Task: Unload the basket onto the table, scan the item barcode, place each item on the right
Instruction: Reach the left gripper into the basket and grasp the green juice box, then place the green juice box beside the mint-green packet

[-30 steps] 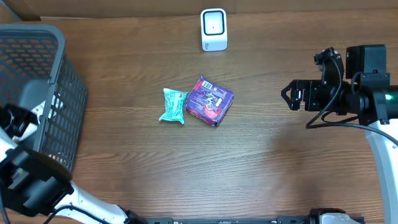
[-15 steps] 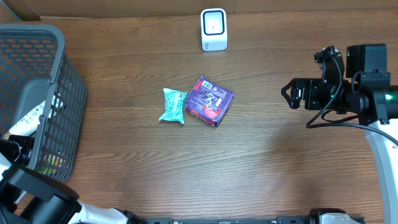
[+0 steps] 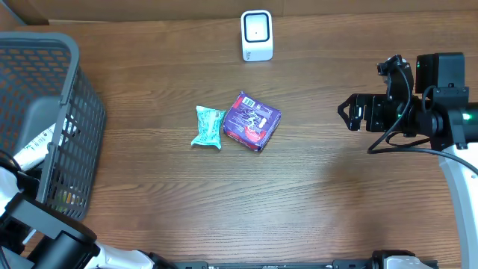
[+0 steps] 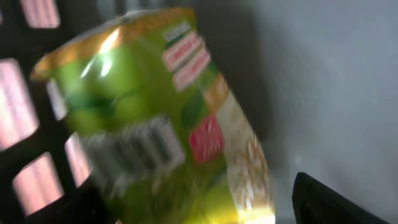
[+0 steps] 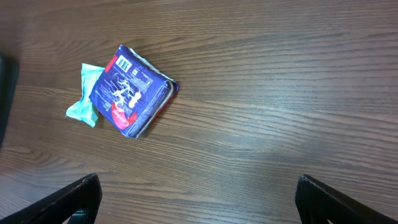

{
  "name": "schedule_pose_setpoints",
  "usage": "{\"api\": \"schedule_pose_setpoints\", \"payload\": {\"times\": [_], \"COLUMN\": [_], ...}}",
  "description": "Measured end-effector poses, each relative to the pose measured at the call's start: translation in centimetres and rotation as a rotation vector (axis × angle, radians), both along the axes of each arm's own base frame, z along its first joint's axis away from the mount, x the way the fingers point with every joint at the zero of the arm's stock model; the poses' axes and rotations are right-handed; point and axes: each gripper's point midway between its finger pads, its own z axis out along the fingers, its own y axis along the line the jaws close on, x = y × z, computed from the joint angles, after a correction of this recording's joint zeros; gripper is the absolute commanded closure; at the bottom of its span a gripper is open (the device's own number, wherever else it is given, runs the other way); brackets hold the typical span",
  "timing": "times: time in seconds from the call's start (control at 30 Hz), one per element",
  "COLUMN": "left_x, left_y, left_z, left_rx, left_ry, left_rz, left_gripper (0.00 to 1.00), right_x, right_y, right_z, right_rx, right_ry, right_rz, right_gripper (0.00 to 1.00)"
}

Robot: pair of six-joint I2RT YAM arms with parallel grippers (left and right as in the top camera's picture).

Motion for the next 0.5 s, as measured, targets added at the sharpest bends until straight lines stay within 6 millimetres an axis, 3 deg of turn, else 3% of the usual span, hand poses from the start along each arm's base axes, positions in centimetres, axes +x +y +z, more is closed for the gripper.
{"api": "schedule_pose_setpoints", "payload": {"times": [0.03,0.1,0.13,0.17,0.2,0.5], "left_x": [0.0,0.0,0.0,0.0,0.0,0.7], "left_y": [0.1,0.3,0.4,0.4,0.4,0.3], "left_z": [-0.4,-1.2,-1.5,-1.7,-2.0,-1.2], "left_rx": [0.009,0.026,0.037,0.038,0.041,0.044], "left_ry": [-0.002,-0.009,-0.010,-0.013,-0.013,-0.056], "left_rz": [0.001,0.004,0.005,0.010,0.009,-0.024], "left_gripper": [0.21,0.34,0.48,0.84,0.96,0.96], "right_x": [0.0,0.0,0.0,0.0,0.0,0.0], "right_y": [0.0,0.0,0.0,0.0,0.0,0.0], "right_z": [0.0,0.0,0.0,0.0,0.0,0.0], "right_rx": [0.000,0.000,0.000,0.000,0.000,0.000], "right_ry": [0.000,-0.001,-0.001,-0.001,0.001,-0.001], "right_rz": [0.001,0.000,0.000,0.001,0.001,0.000], "right_gripper": [0.00,0.00,0.00,0.00,0.00,0.00]}}
